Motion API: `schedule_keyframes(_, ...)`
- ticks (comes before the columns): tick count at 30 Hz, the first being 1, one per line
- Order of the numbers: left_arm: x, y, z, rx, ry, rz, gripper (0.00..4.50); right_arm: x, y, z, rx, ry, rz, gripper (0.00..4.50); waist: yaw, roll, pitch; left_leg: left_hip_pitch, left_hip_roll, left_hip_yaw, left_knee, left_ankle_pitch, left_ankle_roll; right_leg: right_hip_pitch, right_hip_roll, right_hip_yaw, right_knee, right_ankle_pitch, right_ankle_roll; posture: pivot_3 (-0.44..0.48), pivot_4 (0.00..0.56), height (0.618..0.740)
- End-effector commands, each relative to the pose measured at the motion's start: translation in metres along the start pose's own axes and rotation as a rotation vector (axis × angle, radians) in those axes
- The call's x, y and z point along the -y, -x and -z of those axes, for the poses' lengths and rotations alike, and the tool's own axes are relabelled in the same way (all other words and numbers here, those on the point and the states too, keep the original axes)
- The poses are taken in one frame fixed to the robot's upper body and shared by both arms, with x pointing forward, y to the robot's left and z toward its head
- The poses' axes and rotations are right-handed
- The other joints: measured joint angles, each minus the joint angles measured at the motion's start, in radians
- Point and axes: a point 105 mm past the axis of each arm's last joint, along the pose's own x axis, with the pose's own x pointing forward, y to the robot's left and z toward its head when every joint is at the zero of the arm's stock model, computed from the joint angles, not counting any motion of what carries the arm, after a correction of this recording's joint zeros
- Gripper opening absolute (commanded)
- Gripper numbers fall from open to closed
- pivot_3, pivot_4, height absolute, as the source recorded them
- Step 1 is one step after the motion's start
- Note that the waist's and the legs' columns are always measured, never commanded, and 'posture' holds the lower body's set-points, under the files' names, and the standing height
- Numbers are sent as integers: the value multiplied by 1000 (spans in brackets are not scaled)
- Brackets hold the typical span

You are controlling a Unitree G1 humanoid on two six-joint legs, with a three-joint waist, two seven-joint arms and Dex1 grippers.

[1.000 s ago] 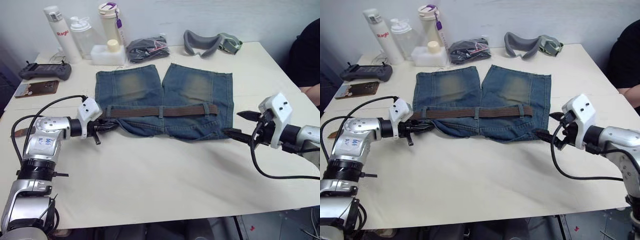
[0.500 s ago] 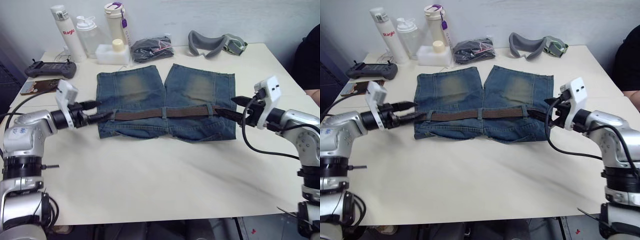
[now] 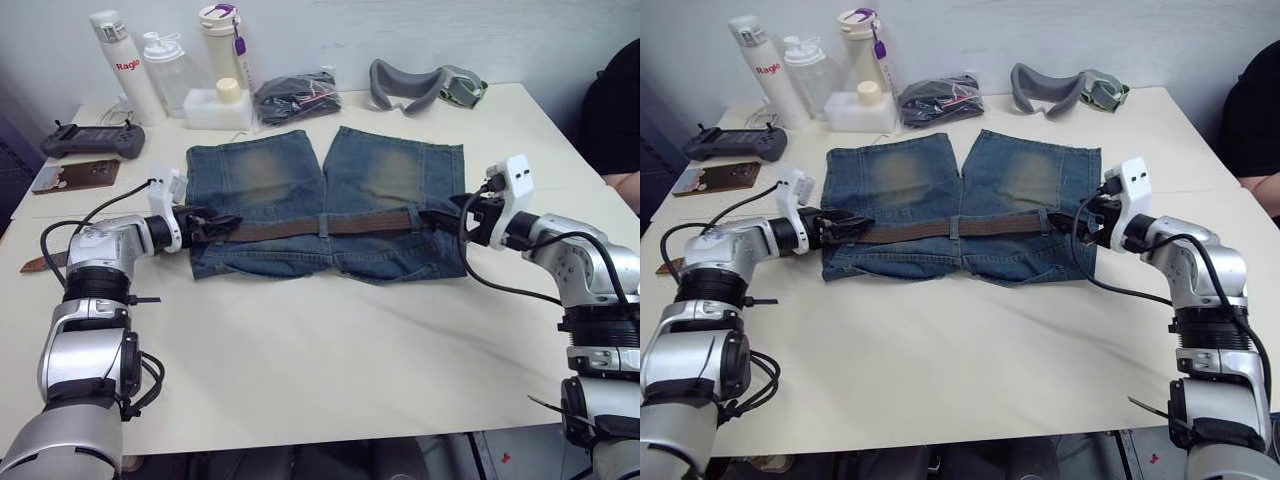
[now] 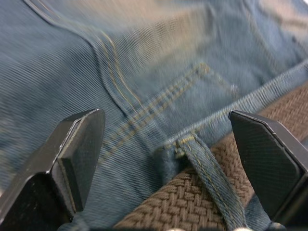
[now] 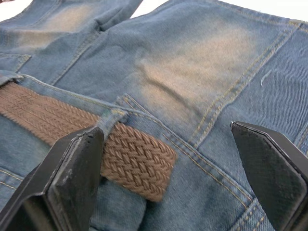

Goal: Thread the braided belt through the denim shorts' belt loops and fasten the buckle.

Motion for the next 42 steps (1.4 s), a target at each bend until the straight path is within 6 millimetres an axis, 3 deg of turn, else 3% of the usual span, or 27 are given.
schedule_keyframes(1, 3, 3, -10, 3, -54, 22, 4471, -1, -1, -10, 39, 24, -21, 4500, -2, 0, 0, 0, 0, 0, 0, 0, 0, 0, 0, 0, 0, 0, 0, 0, 150, 636)
schedule_keyframes(2, 3, 3, -9, 1, -56, 28, 4471, -1, -2, -9, 35, 19, -22, 4500, -4, 0, 0, 0, 0, 0, 0, 0, 0, 0, 0, 0, 0, 0, 0, 0, 150, 636)
schedule_keyframes(5, 9, 6, -9, 1, -67, 68, 3707, 1, -4, -7, 35, 10, -24, 4500, -9, 0, 0, 0, 0, 0, 0, 0, 0, 0, 0, 0, 0, 0, 0, 0, 150, 636)
schedule_keyframes(13, 13, 16, -11, 8, -72, 91, 53, 5, -11, -10, 40, 15, -32, 4500, -14, 0, 0, 0, 0, 0, 0, 0, 0, 0, 0, 0, 1, 0, 0, 0, 150, 636)
schedule_keyframes(22, 14, 26, -23, 60, -57, 93, 19, 5, -16, -22, 110, -75, -102, 4500, -16, 0, 0, 0, 0, 0, 0, 0, 0, 0, 0, 0, 2, 0, 0, 0, 150, 636)
schedule_keyframes(28, 17, 27, -25, 74, -62, 89, 19, -2, -9, -42, 197, -251, -226, 4500, -17, 0, 0, 0, 0, -1, 0, 0, 0, 0, 1, 0, 2, 0, 0, 0, 150, 636)
schedule_keyframes(32, 20, 28, -26, 81, -63, 102, 19, -5, -18, -27, 122, -294, -233, 4500, -17, 0, 0, 1, 0, -1, 0, 0, 0, 0, 1, 0, 2, 0, 0, 0, 150, 636)
schedule_keyframes(34, 21, 27, -26, 83, -61, 107, 19, -5, -36, -2, 2, -276, -187, 4500, -19, 0, 0, 1, 0, -1, 0, 0, 0, 0, 1, 0, 2, 0, 0, 0, 150, 636)
schedule_keyframes(37, 23, 25, -25, 81, -56, 123, 0, -3, -49, 10, -33, -339, -160, 3682, -23, 0, 0, 1, 0, -1, 0, 0, -1, 0, 0, 0, 3, 0, -1, 0, 150, 636)
schedule_keyframes(42, 25, 24, -23, 75, -57, 142, 0, -2, -47, 14, -67, -288, -200, 1147, -32, 0, 0, 1, -1, -1, 1, 0, -1, -1, 1, 0, 6, -1, -1, 0, 150, 636)
